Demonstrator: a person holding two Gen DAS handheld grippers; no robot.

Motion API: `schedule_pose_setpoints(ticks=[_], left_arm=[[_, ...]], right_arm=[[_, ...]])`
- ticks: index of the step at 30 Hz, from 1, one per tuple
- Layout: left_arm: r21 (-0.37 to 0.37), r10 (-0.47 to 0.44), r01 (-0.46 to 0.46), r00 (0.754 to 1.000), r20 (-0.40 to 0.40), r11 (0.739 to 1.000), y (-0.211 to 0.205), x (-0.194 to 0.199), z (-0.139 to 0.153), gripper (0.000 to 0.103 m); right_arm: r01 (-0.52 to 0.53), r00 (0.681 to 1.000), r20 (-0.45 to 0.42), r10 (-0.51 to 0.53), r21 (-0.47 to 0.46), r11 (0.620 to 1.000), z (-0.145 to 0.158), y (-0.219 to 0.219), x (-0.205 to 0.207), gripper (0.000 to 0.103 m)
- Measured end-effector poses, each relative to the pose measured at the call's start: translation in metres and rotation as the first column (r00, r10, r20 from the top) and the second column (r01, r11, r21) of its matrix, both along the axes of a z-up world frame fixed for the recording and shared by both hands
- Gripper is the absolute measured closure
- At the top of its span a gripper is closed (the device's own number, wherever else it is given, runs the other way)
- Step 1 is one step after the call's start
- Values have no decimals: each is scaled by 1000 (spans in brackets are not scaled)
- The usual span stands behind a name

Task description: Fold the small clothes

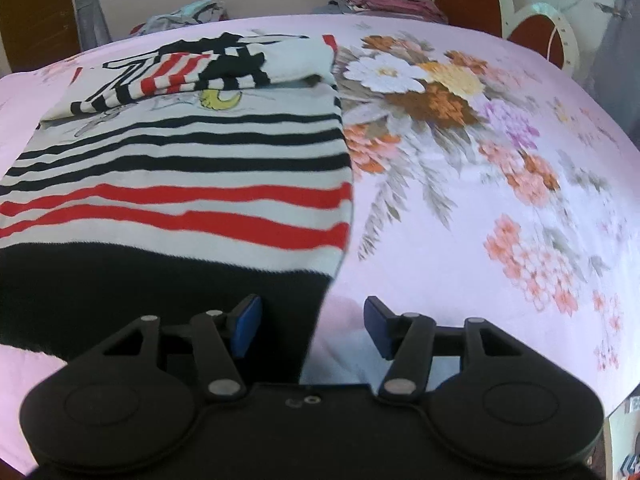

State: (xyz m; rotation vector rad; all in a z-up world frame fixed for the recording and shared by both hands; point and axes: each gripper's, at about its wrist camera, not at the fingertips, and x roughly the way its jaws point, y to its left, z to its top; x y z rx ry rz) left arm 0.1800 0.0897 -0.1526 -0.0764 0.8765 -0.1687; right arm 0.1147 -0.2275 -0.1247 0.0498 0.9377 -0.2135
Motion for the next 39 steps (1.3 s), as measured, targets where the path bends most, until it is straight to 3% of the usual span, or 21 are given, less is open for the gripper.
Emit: schedule_pose_setpoints(ticks=[2,13,19,22,28,32,39], left_arm=[[-6,14,-14,1000,-7,1000,4,-2,-2,35],[-118,-17,9,998,-68,993,2,-8,-16,35],[-164,-53,39,995,-80,986,-3,-6,-18,36],[-169,-57,42,995,-81,985,-2,-4,-18,53],[-189,-81,62,992,-96,980,4,4,-19,88],[-202,-94,76,992,-82,976,5,7,-13,92],[-244,-97,94,995,1,965,8,24,20,92]], right_arm=[[5,1000,2,-5,3,1000,0,0,-2,43],[23,1000,-5,-23,59,998,-3,-4,-8,43],[38,999,4,-39,129,991,-4,-7,-15,55],[42,999,2,-43,153,987,-3,-6,-17,63],[20,1000,-17,-16,212,977,-1,-2,-15,92],[-17,1000,4,16,224,974,7,1,-12,94],[-63,991,129,31,250,966,43,-5,5,94]])
